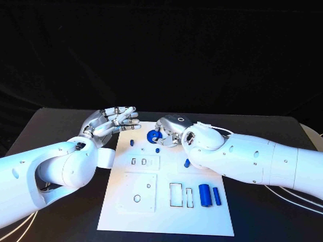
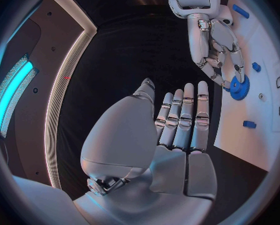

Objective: Assemble the parts on the task board

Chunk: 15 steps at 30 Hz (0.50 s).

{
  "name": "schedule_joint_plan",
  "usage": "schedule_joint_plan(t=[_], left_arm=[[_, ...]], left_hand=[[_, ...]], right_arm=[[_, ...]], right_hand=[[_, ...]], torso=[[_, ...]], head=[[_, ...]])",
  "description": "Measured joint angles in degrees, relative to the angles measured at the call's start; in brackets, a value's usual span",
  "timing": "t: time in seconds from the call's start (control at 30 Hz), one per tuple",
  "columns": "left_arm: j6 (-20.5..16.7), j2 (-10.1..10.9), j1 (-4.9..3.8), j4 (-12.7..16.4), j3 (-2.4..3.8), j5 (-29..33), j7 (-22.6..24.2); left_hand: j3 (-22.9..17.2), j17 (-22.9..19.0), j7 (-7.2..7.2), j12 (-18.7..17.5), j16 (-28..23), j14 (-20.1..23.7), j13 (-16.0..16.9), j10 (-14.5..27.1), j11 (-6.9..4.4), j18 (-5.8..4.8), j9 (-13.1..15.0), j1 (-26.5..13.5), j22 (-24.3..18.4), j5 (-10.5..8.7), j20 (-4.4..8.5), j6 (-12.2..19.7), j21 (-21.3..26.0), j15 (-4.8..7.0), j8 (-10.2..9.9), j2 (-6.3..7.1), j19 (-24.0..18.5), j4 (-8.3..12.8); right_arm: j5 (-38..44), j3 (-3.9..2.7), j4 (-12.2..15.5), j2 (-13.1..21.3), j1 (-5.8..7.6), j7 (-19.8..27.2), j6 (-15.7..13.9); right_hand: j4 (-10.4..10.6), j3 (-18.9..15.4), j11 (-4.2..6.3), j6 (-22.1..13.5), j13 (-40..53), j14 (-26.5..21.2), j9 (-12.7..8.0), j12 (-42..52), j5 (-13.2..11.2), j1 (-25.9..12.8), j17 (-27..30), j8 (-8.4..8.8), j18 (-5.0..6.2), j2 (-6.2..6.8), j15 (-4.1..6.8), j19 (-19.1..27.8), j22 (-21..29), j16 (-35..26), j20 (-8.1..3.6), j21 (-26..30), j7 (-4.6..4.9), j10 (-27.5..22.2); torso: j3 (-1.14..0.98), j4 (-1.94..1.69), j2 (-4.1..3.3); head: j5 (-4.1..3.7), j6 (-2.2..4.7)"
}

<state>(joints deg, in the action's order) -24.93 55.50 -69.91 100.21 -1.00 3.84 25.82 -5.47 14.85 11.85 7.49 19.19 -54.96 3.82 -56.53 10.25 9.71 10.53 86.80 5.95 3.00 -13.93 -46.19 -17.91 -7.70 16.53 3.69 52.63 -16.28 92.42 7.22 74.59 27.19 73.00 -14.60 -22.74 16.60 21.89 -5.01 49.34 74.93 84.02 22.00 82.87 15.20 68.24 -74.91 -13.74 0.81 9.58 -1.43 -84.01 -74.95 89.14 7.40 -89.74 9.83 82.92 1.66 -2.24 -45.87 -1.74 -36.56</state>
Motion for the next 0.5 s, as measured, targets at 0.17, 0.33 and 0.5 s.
schedule_joint_plan(t=[0.17,0.33,0.5], left_arm=[[0.0,0.1,0.0,0.0,0.0,0.0,0.0],[0.0,0.2,0.0,0.0,0.0,0.0,0.0],[0.0,0.2,0.0,0.0,0.0,0.0,0.0]], left_hand=[[0.0,0.0,0.0,0.0,0.0,0.0,0.0,0.0,0.0,0.0,0.0,0.0,0.0,0.0,0.0,0.0,0.0,0.0,0.0,0.0,0.0,0.0],[0.0,0.0,0.0,0.0,0.0,0.0,0.0,0.0,0.0,0.0,0.0,0.0,0.0,0.0,0.0,0.0,0.0,0.0,0.0,0.0,0.0,0.0],[0.0,0.1,0.0,0.0,0.0,0.0,0.0,0.0,0.0,0.0,0.0,0.0,-0.1,0.0,0.0,0.0,0.0,0.0,0.0,0.0,0.0,0.0]], right_arm=[[-0.1,-0.02,1.0,0.8,0.02,-0.3,0.0],[-0.3,0.04,3.6,3.1,-0.08,-0.1,-2.2],[-1.3,-0.04,6.6,7.2,0.32,1.0,-5.9]], right_hand=[[0.0,0.0,0.0,0.0,0.0,0.0,0.0,0.0,0.1,0.0,0.0,0.0,0.0,0.0,0.0,0.0,0.0,0.0,0.0,0.0,0.0,0.0],[-0.7,0.7,0.15,0.2,0.0,-0.1,0.0,0.6,0.9,0.0,0.0,-0.02,0.0,0.0,0.12,0.0,0.0,0.0,0.0,0.0,-0.14,0.4],[-1.2,1.3,0.31,0.2,0.0,0.0,0.0,0.8,2.2,0.6,0.0,-0.02,0.0,0.56,0.44,0.0,0.0,0.0,0.0,0.0,-0.15,0.7]], torso=[[-0.02,-0.03,0.01],[-0.03,0.0,0.03],[-0.05,0.05,0.1]], head=[[-0.04,0.01],[-0.02,0.01],[-0.28,0.16]])
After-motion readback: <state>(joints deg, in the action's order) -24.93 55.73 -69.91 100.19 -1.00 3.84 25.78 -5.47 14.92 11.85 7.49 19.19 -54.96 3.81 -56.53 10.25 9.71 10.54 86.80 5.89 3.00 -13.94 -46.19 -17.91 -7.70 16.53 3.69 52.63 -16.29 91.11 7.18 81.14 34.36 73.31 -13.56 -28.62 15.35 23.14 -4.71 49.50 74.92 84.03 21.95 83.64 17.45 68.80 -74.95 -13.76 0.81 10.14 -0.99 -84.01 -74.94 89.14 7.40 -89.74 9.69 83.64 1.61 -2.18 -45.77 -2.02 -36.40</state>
